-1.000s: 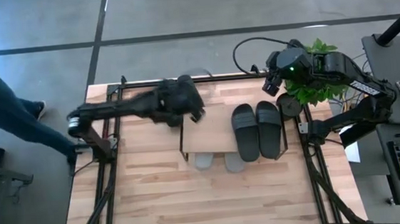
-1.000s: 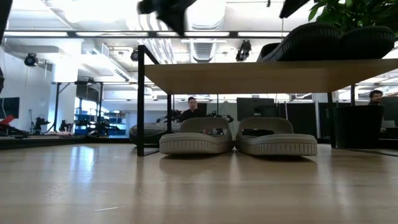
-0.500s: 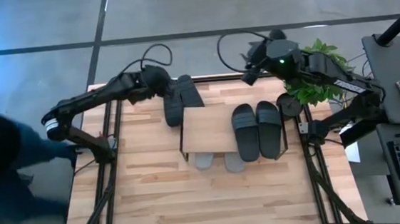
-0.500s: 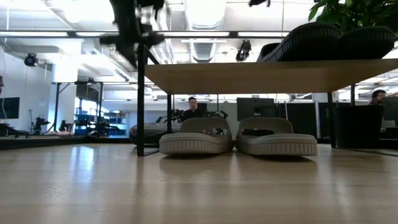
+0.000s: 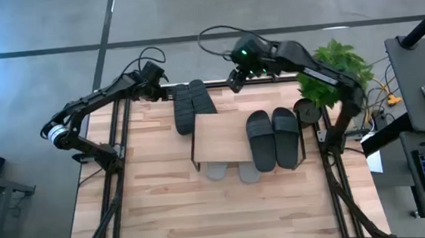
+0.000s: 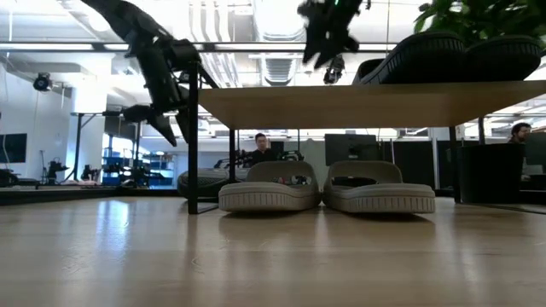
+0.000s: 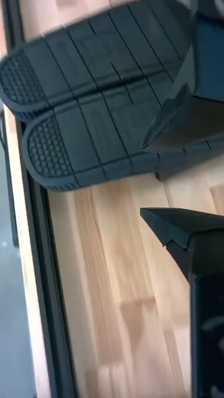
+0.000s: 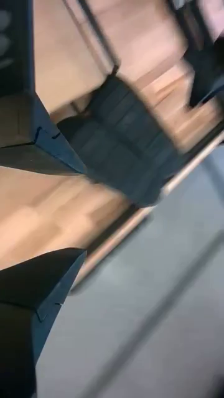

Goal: Pick and place slides into the shelf
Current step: Put the black slipper on the shelf

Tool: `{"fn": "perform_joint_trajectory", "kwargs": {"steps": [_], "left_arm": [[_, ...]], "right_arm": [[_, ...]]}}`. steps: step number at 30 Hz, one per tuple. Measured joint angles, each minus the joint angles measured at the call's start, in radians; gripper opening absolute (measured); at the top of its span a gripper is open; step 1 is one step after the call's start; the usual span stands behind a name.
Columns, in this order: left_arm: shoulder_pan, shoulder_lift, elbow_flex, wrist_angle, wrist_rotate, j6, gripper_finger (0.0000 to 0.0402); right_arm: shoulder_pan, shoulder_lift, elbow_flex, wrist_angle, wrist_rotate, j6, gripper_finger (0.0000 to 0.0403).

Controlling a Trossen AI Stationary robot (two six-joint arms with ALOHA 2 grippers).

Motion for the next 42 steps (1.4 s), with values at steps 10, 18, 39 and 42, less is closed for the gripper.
{"fn": "perform_joint_trajectory", "kwargs": {"steps": [10,18,39,42], "left_arm": [[0.134,0.006,-0.099,0.083,0.205,-0.011,0.0141],[0.212,0.043,-0.203,0.475,0.512,-0.016,0.0141],[0.271,0.265,-0.199,0.564,0.72,0.057,0.0141],[0.271,0.269,-0.199,0.566,0.744,0.099,0.0142]], "right_arm": [[-0.13,0.199,0.207,-0.138,-0.055,-0.046,0.0194],[-0.144,0.24,0.258,-0.148,-0.058,-0.131,0.0194],[-0.144,0.24,0.253,-0.163,-0.047,-0.11,0.0194],[-0.143,0.24,0.253,-0.172,-0.047,-0.106,0.0194]]}}
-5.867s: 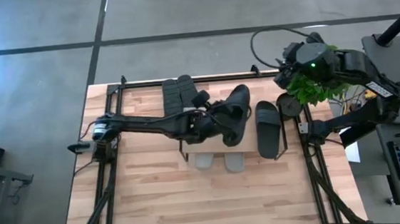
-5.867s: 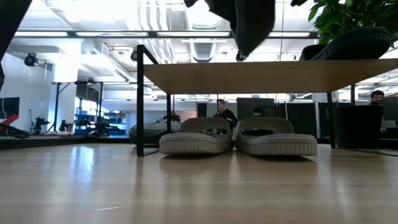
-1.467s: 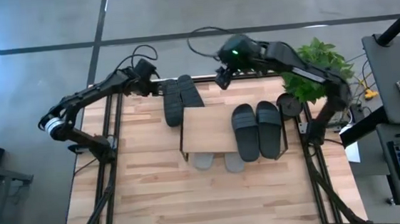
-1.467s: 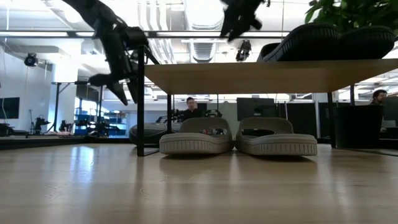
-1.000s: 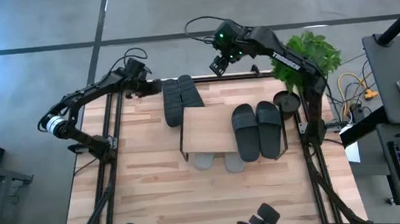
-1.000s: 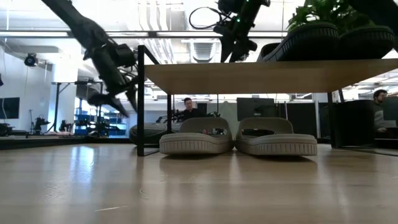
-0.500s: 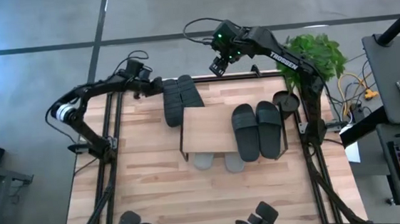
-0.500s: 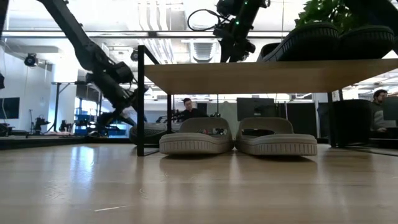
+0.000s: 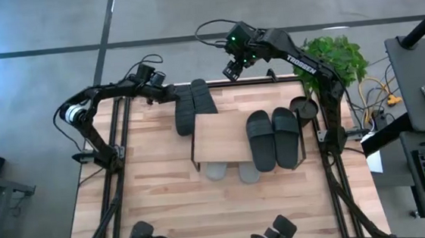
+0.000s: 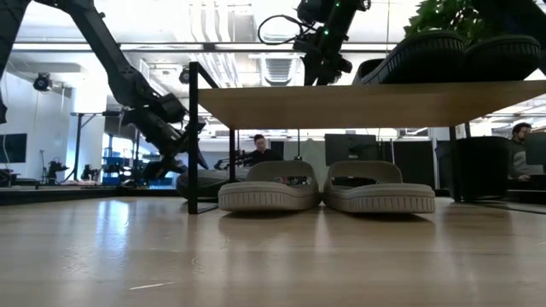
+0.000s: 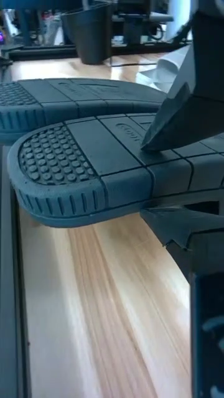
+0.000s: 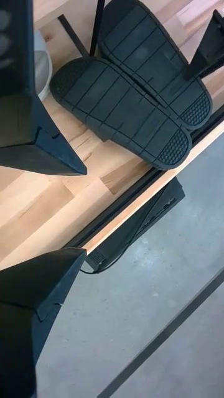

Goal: Pick and place slides into the shelf
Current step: Put the black slipper on the shelf

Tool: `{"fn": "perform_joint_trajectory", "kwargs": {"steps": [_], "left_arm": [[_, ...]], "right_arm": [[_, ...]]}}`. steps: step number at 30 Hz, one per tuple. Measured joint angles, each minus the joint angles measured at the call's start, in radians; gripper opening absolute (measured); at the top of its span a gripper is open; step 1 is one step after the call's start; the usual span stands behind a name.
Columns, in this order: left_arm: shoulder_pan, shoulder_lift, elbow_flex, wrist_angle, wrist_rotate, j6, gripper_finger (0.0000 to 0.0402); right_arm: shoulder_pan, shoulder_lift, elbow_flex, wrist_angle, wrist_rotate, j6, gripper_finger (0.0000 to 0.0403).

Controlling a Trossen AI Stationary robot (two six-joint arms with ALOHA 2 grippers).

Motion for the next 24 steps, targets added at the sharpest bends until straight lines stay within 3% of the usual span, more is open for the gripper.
{"fn": "perform_joint_trajectory", "kwargs": {"steps": [11,21,24], "left_arm": [[0.0,0.012,-0.009,0.013,0.077,0.119,0.0131],[-0.002,0.012,-0.005,0.016,0.163,0.218,0.0024],[-0.003,0.002,0.0,0.008,0.137,0.229,0.0005]], "right_arm": [[0.0,0.0,0.0,-0.001,0.0,0.038,0.0194],[0.0,0.0,-0.001,-0.001,0.0,0.038,0.0194],[0.0,0.0,-0.001,-0.001,0.0,0.038,0.0194]]}}
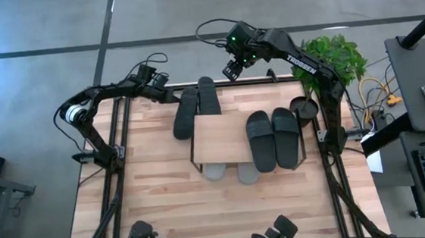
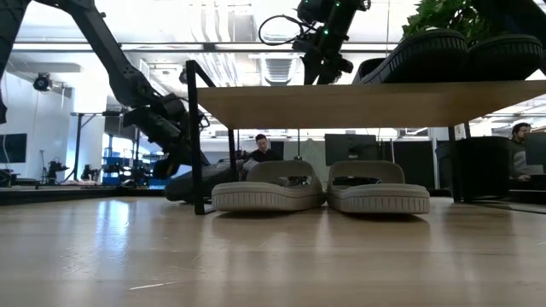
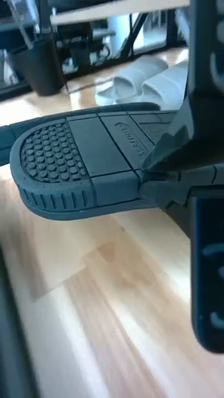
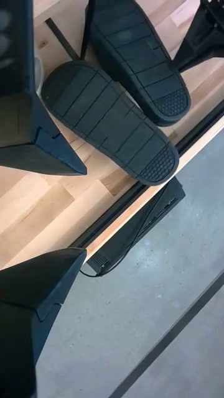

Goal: Pick and place slides into the shelf
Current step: Put the black slipper on the shelf

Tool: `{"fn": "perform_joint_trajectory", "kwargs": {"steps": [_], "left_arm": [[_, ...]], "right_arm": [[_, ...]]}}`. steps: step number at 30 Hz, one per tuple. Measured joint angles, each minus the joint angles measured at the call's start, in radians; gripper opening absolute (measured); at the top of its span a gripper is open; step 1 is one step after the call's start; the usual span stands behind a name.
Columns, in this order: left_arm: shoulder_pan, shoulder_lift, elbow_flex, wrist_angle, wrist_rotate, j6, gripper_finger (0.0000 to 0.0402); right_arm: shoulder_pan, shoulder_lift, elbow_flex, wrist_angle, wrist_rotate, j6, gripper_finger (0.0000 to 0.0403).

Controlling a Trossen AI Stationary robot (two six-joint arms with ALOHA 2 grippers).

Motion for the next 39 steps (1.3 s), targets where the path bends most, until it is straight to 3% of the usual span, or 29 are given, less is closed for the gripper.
{"fn": "perform_joint_trajectory", "kwargs": {"steps": [5,12,16,24,27,32,36,39], "left_arm": [[0.015,-0.079,0.002,-0.031,-0.06,0.048,0.0001],[0.021,-0.284,0.033,-0.247,-0.114,0.128,0.0001],[0.02,-0.398,0.042,-0.337,-0.207,0.179,0.0001],[0.021,-0.344,0.007,-0.392,-0.222,0.155,0.0006],[0.021,-0.307,-0.004,-0.39,-0.223,0.126,0.0035],[0.022,-0.231,-0.008,-0.289,-0.216,0.035,0.0125],[0.025,-0.128,0.007,-0.162,-0.116,-0.082,0.0191],[0.028,-0.048,0.025,-0.13,-0.099,-0.11,0.0219]], "right_arm": [[0.0,0.0,0.0,0.0,0.0,-0.001,0.0194],[0.0,0.0,0.0,0.001,0.0,-0.026,0.0194],[0.0,-0.001,0.0,0.006,0.0,-0.03,0.0194],[0.0,-0.001,0.0,0.026,0.0,-0.045,0.0194],[0.0,-0.001,0.0,0.019,0.0,-0.043,0.0194],[0.0,-0.001,0.0,-0.005,0.0,-0.036,0.0194],[0.0,-0.001,0.0,-0.008,0.0,-0.029,0.0194],[0.0,-0.001,0.0,-0.011,0.0,-0.027,0.0194]]}}
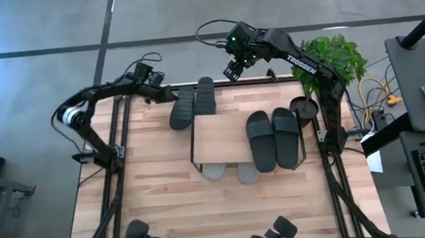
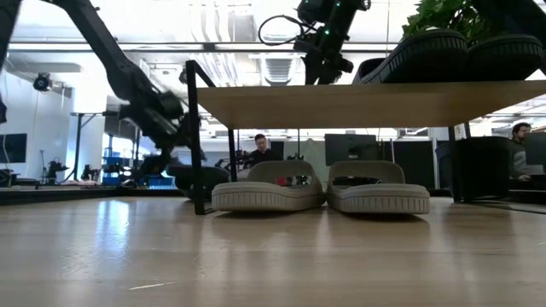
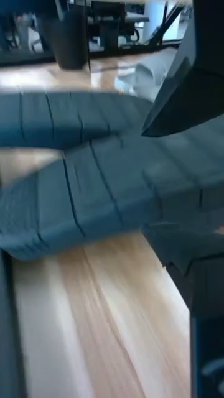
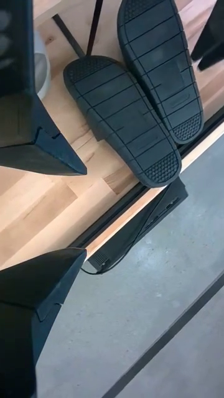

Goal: Pick and place slides into the shelf
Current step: Put the black slipper on the shelf

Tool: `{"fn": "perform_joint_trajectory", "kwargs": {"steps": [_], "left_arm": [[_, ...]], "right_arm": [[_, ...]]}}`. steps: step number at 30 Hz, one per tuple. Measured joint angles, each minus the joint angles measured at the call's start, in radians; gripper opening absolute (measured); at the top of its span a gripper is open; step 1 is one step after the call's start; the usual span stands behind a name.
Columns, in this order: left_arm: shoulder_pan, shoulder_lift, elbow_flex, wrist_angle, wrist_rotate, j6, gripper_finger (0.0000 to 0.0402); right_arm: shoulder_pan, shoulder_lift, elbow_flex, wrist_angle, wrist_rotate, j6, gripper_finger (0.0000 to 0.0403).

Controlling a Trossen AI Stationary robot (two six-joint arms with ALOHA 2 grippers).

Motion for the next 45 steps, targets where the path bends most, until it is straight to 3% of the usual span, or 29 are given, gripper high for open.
{"fn": "perform_joint_trajectory", "kwargs": {"steps": [8,14,33,37,45], "left_arm": [[0.02,0.134,0.049,0.014,0.021,0.007,0.0234],[0.019,0.156,0.056,0.121,0.095,-0.002,0.0234],[0.019,0.247,0.062,0.166,0.287,0.004,0.023],[0.015,0.247,0.062,0.17,0.324,0.005,0.0201],[0.006,0.245,0.061,0.169,0.334,0.039,0.0099]], "right_arm": [[0.0,0.0,0.0,-0.039,0.0,0.0,0.0194],[0.0,0.0,0.0,-0.04,0.0,-0.001,0.0194],[0.0,0.0,0.0,-0.036,0.001,-0.003,0.0194],[0.0,0.0,0.0,-0.036,0.001,-0.003,0.0194],[0.0,0.0,0.0,-0.036,0.001,-0.003,0.0194]]}}
